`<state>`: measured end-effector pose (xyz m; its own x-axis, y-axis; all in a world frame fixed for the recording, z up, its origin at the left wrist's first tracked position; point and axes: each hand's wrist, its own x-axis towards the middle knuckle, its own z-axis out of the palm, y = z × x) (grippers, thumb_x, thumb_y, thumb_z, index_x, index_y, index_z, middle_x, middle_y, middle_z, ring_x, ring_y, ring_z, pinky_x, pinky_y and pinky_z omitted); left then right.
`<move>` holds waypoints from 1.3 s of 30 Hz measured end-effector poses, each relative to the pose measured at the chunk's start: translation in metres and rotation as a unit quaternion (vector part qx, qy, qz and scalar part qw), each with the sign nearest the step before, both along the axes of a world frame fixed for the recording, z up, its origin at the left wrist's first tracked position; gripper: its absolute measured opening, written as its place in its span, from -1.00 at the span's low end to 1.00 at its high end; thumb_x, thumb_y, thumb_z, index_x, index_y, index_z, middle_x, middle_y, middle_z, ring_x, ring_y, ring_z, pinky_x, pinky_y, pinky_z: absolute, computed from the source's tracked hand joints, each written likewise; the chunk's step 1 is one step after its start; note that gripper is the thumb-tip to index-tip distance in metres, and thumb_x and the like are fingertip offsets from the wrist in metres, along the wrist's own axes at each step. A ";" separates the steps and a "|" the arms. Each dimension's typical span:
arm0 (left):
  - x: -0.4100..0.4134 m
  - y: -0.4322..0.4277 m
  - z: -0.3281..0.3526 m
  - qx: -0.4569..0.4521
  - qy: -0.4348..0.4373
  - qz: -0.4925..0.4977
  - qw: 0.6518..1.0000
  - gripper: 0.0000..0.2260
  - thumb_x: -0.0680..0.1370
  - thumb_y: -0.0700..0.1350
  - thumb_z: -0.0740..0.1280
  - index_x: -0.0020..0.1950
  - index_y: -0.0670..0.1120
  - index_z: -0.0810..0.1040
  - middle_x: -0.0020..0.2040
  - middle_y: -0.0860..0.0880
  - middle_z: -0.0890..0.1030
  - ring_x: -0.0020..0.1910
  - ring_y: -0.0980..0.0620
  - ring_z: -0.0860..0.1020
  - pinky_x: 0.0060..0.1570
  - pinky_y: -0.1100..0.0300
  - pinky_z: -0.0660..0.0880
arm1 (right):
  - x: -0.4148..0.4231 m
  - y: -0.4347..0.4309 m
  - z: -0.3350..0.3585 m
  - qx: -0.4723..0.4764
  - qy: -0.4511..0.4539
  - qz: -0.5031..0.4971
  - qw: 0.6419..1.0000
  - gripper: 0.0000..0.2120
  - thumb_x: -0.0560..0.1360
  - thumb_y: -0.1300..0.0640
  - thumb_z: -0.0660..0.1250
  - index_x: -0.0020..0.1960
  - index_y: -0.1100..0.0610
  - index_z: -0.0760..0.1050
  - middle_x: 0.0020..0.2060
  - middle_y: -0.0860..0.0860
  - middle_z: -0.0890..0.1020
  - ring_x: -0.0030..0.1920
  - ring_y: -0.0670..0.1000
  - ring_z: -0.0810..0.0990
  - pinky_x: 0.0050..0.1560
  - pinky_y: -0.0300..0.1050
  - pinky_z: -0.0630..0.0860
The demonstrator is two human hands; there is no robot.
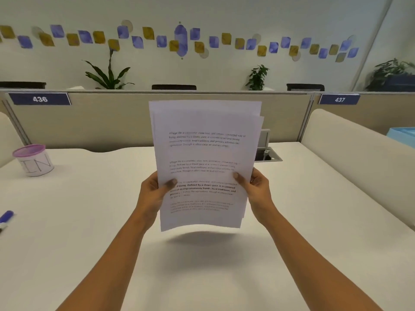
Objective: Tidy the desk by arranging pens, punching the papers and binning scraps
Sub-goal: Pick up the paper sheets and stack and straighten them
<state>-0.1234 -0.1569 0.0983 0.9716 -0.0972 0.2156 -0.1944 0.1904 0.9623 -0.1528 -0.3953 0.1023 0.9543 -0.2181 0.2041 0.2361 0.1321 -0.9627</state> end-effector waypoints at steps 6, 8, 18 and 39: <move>-0.010 0.005 -0.026 0.021 0.041 -0.007 0.999 -0.83 0.40 -0.18 0.43 -0.03 -0.01 0.62 -0.13 0.07 0.72 -0.17 0.09 0.68 -0.28 0.29 0.58 | -0.009 0.011 -0.025 -0.013 0.032 0.013 0.999 -0.86 0.43 0.19 0.41 -0.02 0.07 0.59 -0.06 0.04 0.69 -0.08 0.13 0.66 -0.10 -0.04 0.64; -0.011 0.004 -0.028 0.024 0.052 0.000 0.998 -0.87 0.44 -0.20 0.40 -0.06 0.00 0.62 -0.17 0.07 0.72 -0.19 0.09 0.67 -0.30 0.30 0.57 | -0.010 0.014 -0.028 -0.020 0.042 0.007 0.999 -0.87 0.42 0.19 0.42 -0.05 0.05 0.59 -0.08 0.02 0.69 -0.09 0.13 0.66 -0.11 -0.06 0.64; -0.005 0.005 -0.016 0.043 0.038 0.013 0.998 -0.86 0.42 -0.17 0.42 -0.08 0.04 0.62 -0.18 0.10 0.71 -0.22 0.12 0.67 -0.28 0.27 0.57 | -0.006 0.016 -0.019 -0.033 0.046 0.000 0.998 -0.85 0.43 0.17 0.41 -0.01 0.05 0.57 -0.09 0.01 0.68 -0.11 0.11 0.66 -0.12 -0.04 0.65; -0.011 0.003 -0.039 0.030 0.096 0.067 0.993 -0.91 0.49 -0.17 0.37 -0.10 0.02 0.60 -0.13 -0.01 0.67 -0.14 -0.08 0.62 -0.18 0.09 0.54 | -0.012 0.016 -0.067 -0.068 0.105 0.015 0.992 -0.80 0.44 0.17 0.41 0.06 0.11 0.59 -0.04 0.04 0.68 0.00 0.08 0.64 -0.06 -0.23 0.55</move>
<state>-0.1343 -0.1537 0.0593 0.9993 0.0291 0.0222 -0.0255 0.1169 0.9928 -0.1647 -0.3793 0.0349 0.9845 -0.1734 0.0246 0.0254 0.0023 -0.9997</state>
